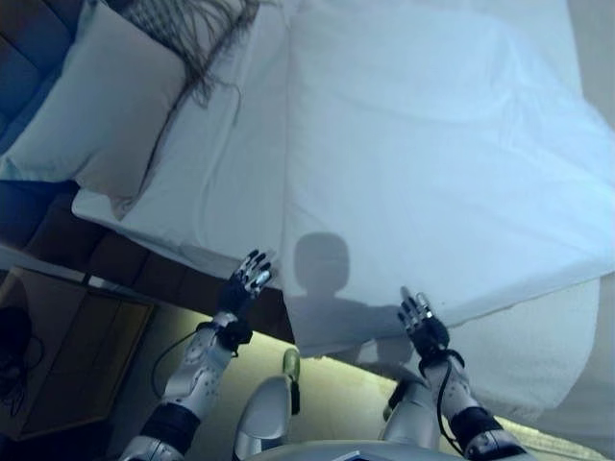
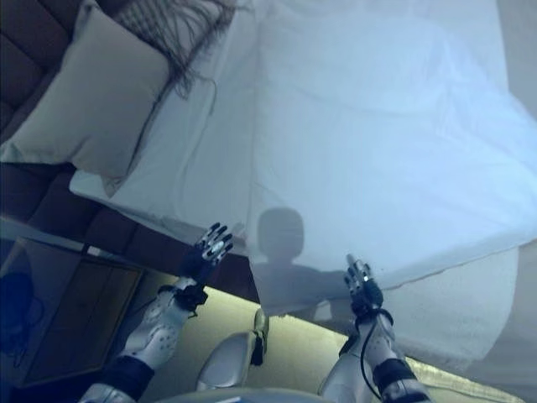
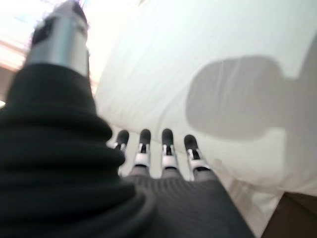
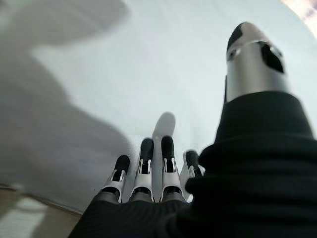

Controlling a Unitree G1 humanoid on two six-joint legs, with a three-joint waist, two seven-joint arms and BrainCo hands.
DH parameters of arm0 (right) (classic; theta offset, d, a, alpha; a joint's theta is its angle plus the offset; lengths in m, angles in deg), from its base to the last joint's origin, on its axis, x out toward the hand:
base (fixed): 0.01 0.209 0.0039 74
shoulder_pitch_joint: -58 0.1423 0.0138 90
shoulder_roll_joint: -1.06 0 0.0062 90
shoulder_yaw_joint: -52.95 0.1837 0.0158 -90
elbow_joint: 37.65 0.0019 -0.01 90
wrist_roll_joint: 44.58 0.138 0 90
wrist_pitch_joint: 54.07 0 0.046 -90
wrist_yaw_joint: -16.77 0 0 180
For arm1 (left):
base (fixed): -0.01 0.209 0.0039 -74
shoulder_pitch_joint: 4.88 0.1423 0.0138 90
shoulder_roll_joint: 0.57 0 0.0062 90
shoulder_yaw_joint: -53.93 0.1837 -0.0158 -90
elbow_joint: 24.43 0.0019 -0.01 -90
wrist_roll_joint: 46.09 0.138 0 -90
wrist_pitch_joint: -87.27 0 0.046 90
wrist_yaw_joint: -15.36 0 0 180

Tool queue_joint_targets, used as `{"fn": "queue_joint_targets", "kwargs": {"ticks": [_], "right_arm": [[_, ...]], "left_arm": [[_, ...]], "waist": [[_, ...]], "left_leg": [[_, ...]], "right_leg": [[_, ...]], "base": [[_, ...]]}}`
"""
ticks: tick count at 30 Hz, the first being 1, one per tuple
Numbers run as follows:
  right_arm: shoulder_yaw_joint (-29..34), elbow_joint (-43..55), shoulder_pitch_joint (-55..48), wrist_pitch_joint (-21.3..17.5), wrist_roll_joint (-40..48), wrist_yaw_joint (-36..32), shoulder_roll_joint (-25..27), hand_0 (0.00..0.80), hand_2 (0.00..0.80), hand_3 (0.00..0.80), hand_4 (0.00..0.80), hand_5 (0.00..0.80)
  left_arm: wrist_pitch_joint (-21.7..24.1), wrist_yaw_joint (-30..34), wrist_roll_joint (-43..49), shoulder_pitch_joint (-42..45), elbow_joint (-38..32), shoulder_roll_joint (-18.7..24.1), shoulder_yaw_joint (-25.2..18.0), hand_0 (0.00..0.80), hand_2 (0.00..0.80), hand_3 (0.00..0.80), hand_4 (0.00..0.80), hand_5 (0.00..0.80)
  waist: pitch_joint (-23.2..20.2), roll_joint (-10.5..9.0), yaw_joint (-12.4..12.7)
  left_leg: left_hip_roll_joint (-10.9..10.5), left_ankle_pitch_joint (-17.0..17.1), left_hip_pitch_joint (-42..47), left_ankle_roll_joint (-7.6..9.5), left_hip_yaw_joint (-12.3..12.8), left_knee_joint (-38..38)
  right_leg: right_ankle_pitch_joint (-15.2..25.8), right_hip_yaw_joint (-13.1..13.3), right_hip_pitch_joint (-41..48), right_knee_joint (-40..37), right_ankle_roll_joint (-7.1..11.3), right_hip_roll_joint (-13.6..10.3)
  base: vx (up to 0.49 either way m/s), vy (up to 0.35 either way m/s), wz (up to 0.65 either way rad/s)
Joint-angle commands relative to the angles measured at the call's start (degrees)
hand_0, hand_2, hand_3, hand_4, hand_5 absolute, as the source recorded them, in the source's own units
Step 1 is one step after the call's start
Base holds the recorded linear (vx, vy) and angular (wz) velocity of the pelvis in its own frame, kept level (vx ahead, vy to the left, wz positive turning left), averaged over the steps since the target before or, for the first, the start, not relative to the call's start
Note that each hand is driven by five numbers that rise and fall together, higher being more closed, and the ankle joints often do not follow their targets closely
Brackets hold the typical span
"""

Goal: Make the bed neatly

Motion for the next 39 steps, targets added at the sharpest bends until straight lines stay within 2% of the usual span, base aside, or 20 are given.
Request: {"fn": "queue_joint_targets", "kwargs": {"ticks": [1,9,17,25,37,38,39], "right_arm": [[3.68,4.08,1.16,-4.88,3.38,-1.46,1.74,0.000,0.000,0.000,0.000,0.000],[4.31,10.61,-6.81,-1.59,0.27,-1.32,2.00,0.000,0.000,0.000,0.000,0.000],[10.05,3.26,-9.32,-1.06,5.60,-8.63,4.14,0.000,0.000,0.000,0.000,0.000],[11.30,-2.15,-6.40,-0.80,8.39,-16.75,4.57,0.000,0.000,0.000,0.000,0.000],[15.36,-15.20,9.16,4.11,14.83,-20.06,14.47,0.000,0.000,0.000,0.000,0.000],[15.51,-16.32,9.80,4.38,15.54,-20.20,14.92,0.000,0.000,0.000,0.000,0.000],[15.58,-17.16,10.44,4.55,16.37,-20.13,15.32,0.000,0.000,0.000,0.000,0.000]], "left_arm": [[4.27,-3.17,-1.43,-1.03,-5.58,-0.24,0.14,0.000,0.000,0.000,0.000,0.000],[6.53,-4.02,-1.41,2.47,-7.04,-1.48,-1.13,0.000,0.000,0.000,0.000,0.000],[7.84,-3.64,-2.66,2.89,-5.57,-1.13,-1.59,0.000,0.000,0.000,0.000,0.000],[7.33,-3.21,-2.95,0.60,-4.16,-0.72,-1.05,0.000,0.000,0.000,0.000,0.000],[7.18,-1.63,-6.86,-4.81,-5.02,0.33,3.54,0.000,0.000,0.000,0.000,0.000],[7.18,-1.47,-6.84,-4.85,-5.12,0.37,3.79,0.000,0.000,0.000,0.000,0.000],[7.15,-1.45,-6.77,-4.98,-5.22,0.37,3.99,0.000,0.000,0.000,0.000,0.000]], "waist": [[3.87,0.40,0.28],[4.29,0.67,-3.30],[4.64,0.76,-5.00],[5.71,0.42,-4.08],[7.50,4.06,-0.88],[7.37,4.52,-0.55],[7.45,4.75,-0.40]], "left_leg": [[3.96,-2.51,-5.64,1.46,-2.86,6.94],[3.78,-2.38,-5.05,2.22,-0.64,6.27],[4.31,-2.70,-3.02,2.28,0.09,4.87],[4.87,-2.51,-3.40,1.81,-0.80,4.65],[4.29,-0.92,-7.68,1.25,-2.05,4.70],[4.46,-2.12,-7.56,0.90,-2.53,5.00],[4.44,-2.05,-7.83,0.88,-2.55,5.06]], "right_leg": [[21.42,2.11,0.54,-16.29,5.86,-5.07],[22.17,4.61,-0.72,-17.93,5.92,-4.09],[21.89,4.53,0.94,-19.70,6.30,-3.48],[21.67,3.48,1.30,-19.92,6.55,-3.56],[21.39,2.70,-3.08,-17.96,6.67,-5.43],[20.19,3.35,-3.27,-17.13,7.51,-5.24],[20.17,3.46,-3.67,-16.92,7.51,-5.31]], "base": [[-0.104,0.075,0.03],[0.001,0.064,-0.02],[0.014,0.011,-0.09],[-0.009,-0.044,-0.04],[-0.038,0.016,0.09],[0.031,0.012,0.20],[0.026,0.020,0.12]]}}
